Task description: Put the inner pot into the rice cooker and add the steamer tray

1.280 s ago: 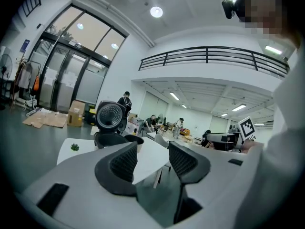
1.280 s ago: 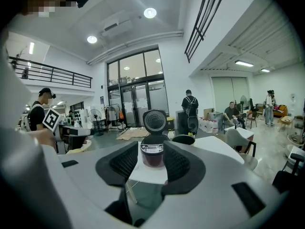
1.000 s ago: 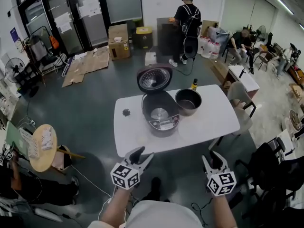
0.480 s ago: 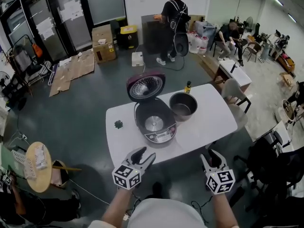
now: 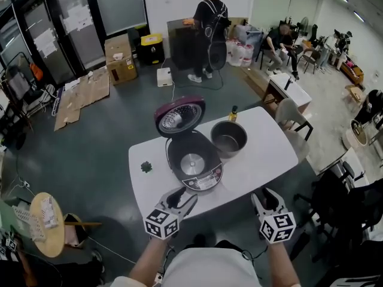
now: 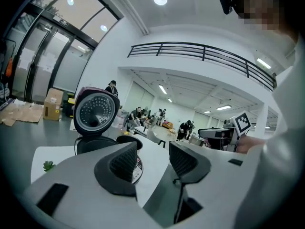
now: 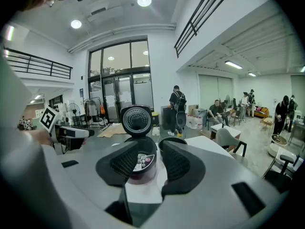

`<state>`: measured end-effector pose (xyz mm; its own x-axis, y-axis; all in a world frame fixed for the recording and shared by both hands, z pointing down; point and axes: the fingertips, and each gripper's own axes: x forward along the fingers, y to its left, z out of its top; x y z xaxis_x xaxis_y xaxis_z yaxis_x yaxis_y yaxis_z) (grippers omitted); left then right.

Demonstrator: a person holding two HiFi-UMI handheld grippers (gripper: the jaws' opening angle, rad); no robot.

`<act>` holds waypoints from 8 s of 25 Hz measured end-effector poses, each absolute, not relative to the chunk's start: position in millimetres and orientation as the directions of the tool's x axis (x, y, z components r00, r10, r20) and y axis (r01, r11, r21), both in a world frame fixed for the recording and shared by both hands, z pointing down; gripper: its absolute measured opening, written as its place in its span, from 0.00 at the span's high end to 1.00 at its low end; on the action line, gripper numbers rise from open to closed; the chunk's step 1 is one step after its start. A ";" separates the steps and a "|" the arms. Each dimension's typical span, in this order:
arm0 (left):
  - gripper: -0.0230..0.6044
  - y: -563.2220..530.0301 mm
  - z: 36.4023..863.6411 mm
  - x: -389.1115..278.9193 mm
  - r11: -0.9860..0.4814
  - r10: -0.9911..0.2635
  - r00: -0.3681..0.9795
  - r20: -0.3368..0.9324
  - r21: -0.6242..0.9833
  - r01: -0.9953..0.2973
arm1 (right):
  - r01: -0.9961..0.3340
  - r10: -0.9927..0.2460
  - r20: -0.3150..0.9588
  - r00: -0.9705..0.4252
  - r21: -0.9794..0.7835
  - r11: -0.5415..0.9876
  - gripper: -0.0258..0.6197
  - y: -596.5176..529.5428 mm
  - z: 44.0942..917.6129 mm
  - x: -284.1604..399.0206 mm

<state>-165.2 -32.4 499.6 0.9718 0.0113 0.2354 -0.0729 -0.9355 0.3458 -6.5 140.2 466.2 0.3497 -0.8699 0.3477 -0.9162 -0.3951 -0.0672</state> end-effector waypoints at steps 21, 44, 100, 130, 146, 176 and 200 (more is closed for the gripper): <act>0.60 -53.6 519.0 -86.0 -0.919 -0.073 0.951 0.300 0.350 -0.181 | -0.948 -0.888 0.388 0.248 -0.090 -0.304 0.69 100.9 493.0 88.7; 0.58 -69.0 549.3 55.1 -0.841 -0.257 0.875 0.409 0.351 -0.411 | -0.990 -0.886 0.462 -0.033 -0.137 -0.034 0.69 32.0 535.1 229.5; 0.46 -111.7 779.1 201.6 -0.314 -0.355 0.536 0.766 0.442 -0.840 | -0.992 -0.733 0.680 -0.007 -0.096 -0.079 0.67 -93.7 730.5 365.5; 0.59 -142.8 824.5 213.1 -0.210 -0.300 0.477 0.826 0.430 -0.878 | -0.919 -0.606 0.792 0.082 -0.175 -0.353 0.85 -120.6 797.6 391.9; 0.66 -135.6 762.5 225.8 -0.309 -0.354 0.556 0.752 0.467 -0.828 | -0.853 -0.687 0.691 0.227 -0.199 -0.482 0.86 -79.5 725.1 402.3; 0.74 -147.7 630.6 126.5 -0.346 -0.566 0.549 0.616 0.427 -0.836 | -0.884 -0.814 0.541 0.212 -0.249 -0.396 0.83 -71.7 612.6 301.9; 0.76 -152.1 615.8 -12.0 -0.191 -0.676 0.407 0.614 0.388 -0.902 | -0.951 -0.849 0.526 0.051 -0.235 -0.203 0.82 -106.2 599.5 174.3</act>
